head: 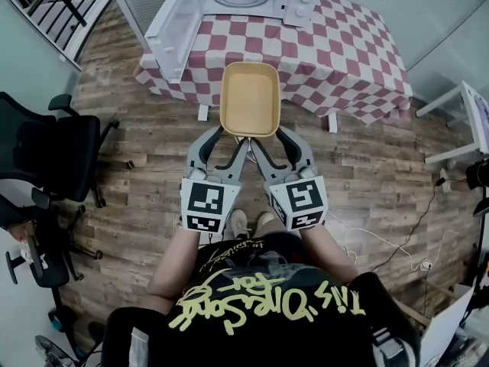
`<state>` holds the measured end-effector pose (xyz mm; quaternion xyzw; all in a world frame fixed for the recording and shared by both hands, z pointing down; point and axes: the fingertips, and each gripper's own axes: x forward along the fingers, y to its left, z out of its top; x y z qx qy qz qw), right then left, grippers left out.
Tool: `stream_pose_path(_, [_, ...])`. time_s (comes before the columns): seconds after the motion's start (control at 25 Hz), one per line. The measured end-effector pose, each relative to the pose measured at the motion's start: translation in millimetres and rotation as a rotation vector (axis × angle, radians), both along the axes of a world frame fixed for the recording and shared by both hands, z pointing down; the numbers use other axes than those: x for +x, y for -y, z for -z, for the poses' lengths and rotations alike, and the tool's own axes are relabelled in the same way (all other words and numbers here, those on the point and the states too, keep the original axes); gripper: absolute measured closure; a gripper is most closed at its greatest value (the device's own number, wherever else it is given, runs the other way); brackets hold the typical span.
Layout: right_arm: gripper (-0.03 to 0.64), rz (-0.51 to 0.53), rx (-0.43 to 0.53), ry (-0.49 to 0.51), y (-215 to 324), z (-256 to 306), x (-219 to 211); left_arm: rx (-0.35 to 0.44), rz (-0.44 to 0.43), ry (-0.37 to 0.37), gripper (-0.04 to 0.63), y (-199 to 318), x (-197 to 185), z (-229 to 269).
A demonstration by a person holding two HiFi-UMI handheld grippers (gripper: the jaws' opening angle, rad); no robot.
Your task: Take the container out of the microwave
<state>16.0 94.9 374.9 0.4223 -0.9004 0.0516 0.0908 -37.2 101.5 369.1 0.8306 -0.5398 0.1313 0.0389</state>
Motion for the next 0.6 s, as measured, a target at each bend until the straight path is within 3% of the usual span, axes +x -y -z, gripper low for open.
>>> stream_pose_path(0.6, [0.413, 0.009, 0.019, 0.001, 0.5, 3.2, -7.0, 0.01, 0.012, 0.014, 0.394, 0.0, -7.0, 3.7])
